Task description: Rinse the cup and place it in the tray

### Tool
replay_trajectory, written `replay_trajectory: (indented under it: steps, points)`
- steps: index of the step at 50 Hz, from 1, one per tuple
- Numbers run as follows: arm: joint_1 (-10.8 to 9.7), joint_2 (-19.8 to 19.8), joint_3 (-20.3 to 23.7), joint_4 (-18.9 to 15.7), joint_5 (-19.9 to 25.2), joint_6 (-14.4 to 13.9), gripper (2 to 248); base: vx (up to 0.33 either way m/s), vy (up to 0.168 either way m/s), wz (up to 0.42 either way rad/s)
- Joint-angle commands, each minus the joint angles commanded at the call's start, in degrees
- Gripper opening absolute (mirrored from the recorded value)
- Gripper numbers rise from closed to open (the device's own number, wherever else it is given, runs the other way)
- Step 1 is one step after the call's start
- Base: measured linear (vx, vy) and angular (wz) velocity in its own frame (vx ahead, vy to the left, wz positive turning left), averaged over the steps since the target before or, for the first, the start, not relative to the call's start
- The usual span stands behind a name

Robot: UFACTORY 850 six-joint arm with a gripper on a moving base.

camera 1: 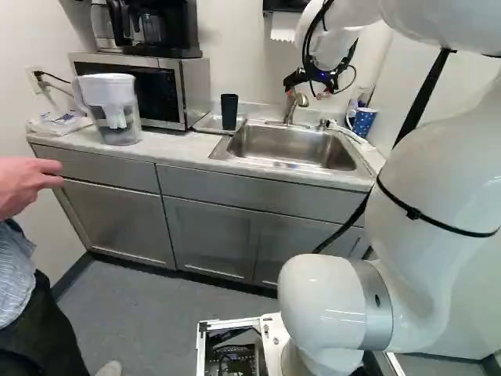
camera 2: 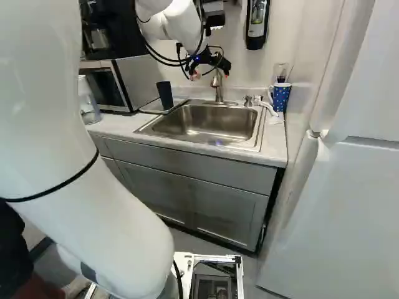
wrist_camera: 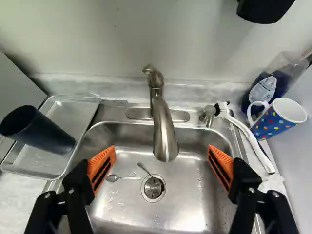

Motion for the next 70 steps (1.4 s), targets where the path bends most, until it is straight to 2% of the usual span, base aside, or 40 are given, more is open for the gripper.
replay_trajectory:
  steps: [50, 70]
  points:
    - [0.32, 5.93, 5.72, 0.00, -15.38, 0.00, 247, 0.000, 0.000, 0.000]
    - [0.42, 5.96, 5.75, 0.00, -16.18, 0.00, 247, 0.000, 0.000, 0.000]
